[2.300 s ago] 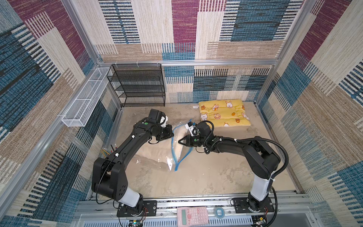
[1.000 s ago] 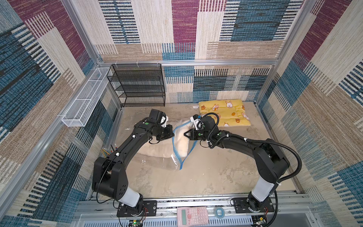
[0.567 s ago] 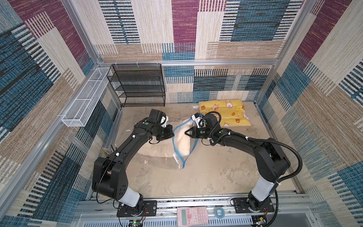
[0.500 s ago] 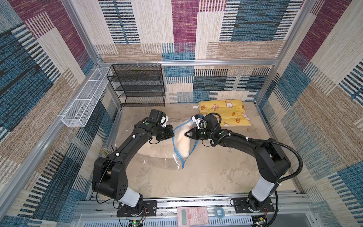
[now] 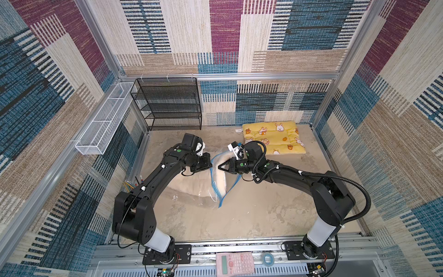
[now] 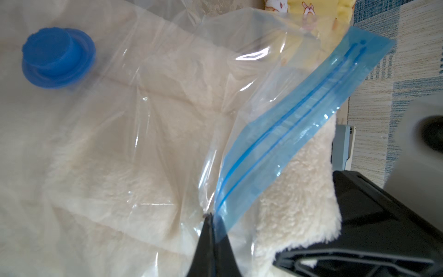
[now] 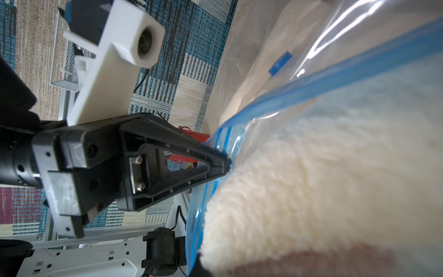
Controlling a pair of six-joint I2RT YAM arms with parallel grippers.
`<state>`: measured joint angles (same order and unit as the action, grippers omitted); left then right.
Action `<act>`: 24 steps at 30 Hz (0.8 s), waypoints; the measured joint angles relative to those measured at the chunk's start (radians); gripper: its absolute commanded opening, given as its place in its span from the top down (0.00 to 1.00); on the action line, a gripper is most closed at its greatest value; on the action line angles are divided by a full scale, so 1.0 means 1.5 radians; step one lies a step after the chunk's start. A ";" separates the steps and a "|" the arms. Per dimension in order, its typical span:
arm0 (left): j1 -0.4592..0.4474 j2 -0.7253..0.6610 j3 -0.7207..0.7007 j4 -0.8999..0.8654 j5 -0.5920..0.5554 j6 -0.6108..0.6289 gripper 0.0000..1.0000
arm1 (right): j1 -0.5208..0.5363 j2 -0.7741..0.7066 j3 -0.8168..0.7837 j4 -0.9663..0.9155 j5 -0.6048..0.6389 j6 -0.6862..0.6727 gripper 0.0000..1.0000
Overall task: Take the blanket out of the vacuum bag
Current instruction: Take out the blanket from the vacuum bag.
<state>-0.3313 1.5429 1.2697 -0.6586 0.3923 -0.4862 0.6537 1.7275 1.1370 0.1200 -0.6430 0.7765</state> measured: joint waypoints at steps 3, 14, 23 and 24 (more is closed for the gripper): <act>0.000 0.000 0.000 0.003 0.000 0.000 1.00 | -0.009 -0.012 0.011 -0.028 0.017 -0.017 1.00; -0.003 0.000 0.000 0.012 0.003 0.000 1.00 | -0.079 -0.071 -0.017 -0.067 0.034 -0.048 1.00; -0.005 0.000 0.000 0.011 0.003 0.000 1.00 | -0.083 -0.088 -0.025 -0.096 0.028 -0.076 1.00; -0.005 0.000 0.000 0.010 0.003 0.000 1.00 | -0.083 -0.092 -0.027 -0.097 0.025 -0.077 1.00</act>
<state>-0.3389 1.5429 1.2697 -0.6434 0.3969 -0.4862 0.5297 1.5898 1.0958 -0.0250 -0.6060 0.6605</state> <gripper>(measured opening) 0.049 0.074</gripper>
